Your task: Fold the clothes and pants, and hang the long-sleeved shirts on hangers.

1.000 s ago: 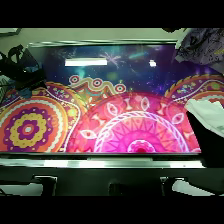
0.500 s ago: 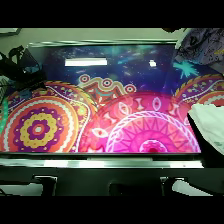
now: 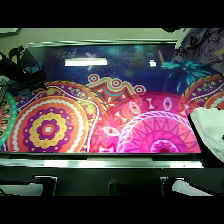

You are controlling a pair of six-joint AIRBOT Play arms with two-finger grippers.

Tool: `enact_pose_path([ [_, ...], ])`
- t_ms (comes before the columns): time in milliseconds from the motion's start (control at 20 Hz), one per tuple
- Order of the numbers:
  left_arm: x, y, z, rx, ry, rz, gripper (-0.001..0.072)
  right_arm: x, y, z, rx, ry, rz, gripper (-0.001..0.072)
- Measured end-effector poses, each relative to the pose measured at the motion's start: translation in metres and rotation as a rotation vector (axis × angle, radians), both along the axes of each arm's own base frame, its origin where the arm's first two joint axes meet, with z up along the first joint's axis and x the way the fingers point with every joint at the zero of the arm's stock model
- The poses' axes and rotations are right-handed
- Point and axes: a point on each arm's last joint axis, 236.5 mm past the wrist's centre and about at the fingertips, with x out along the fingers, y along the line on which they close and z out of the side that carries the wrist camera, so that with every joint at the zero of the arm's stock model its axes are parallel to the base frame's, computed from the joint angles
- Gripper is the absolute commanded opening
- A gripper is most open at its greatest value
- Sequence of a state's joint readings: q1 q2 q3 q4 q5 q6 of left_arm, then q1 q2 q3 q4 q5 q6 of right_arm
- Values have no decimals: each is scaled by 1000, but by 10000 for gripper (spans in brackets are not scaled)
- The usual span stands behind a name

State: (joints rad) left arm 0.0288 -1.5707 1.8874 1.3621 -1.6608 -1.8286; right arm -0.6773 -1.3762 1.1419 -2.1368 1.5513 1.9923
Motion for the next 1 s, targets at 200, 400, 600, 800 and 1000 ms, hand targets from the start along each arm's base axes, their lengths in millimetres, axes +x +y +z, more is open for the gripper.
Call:
enact_pose_path([
  [200,0,0,0,0,0,0,19,-2,-2,1,-11,9,-2,517],
  [400,0,0,0,0,0,0,18,44,-3,9,3,-190,16,124],
  [600,-2,-1,4,13,-20,-53,18,158,48,20,163,-567,209,30],
  [800,-19,-13,23,37,-90,-169,18,246,160,45,314,-748,561,31],
  [1000,-55,-27,30,49,-177,-237,18,268,298,57,453,-784,902,31],
])
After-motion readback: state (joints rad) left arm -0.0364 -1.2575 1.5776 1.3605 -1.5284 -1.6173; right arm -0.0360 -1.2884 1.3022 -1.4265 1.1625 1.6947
